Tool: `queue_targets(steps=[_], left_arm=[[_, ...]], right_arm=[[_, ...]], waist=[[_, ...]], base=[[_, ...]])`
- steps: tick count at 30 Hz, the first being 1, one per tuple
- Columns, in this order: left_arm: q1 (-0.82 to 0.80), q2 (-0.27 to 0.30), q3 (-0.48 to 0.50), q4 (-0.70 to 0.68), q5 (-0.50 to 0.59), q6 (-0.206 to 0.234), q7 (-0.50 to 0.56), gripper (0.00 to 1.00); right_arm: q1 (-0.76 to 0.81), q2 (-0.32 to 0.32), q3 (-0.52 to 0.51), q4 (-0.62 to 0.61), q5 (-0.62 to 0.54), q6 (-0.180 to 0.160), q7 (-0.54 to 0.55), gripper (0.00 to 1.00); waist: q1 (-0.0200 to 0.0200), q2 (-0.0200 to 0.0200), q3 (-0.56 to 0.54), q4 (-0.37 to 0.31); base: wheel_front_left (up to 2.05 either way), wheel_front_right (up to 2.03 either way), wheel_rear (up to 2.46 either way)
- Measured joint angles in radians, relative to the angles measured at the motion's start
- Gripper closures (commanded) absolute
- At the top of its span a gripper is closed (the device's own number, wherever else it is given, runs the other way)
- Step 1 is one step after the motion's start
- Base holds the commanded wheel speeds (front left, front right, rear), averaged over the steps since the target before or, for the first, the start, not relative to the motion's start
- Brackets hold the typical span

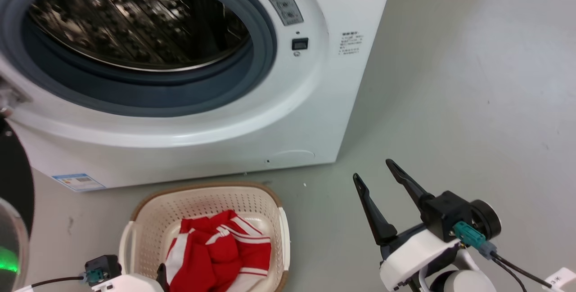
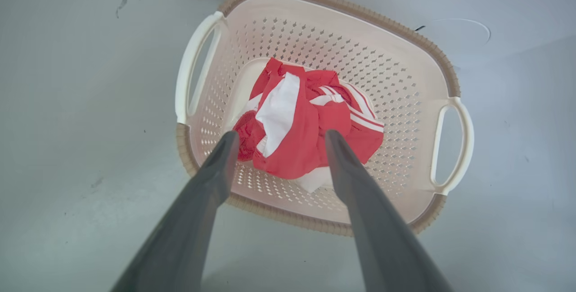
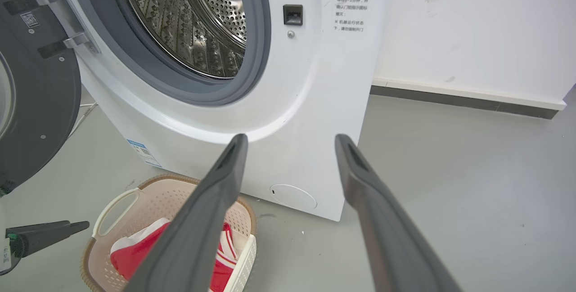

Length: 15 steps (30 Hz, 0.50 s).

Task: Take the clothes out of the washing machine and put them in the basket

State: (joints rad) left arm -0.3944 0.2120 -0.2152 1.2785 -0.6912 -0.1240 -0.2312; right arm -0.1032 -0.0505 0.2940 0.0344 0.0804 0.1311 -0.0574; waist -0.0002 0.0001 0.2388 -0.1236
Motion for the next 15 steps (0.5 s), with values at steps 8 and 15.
queue_targets(steps=[8, 15], left_arm=[[0.022, 0.009, -0.02, -0.133, 0.058, 0.0, -0.029, 0.0], [0.099, 0.019, 0.027, -0.439, 0.172, 0.046, -0.032, 0.0]], right_arm=[[0.063, 0.0, -0.03, -0.006, -0.002, 0.0, 0.02, 0.0], [0.098, 0.0, -0.053, -0.018, -0.005, 0.0, 0.033, 0.0]], waist=[[0.0, 0.0, -0.116, 0.065], [0.0, 0.0, -0.184, 0.126]], base=[[0.0, 0.0, 0.0], [0.0, 0.0, 0.0]])
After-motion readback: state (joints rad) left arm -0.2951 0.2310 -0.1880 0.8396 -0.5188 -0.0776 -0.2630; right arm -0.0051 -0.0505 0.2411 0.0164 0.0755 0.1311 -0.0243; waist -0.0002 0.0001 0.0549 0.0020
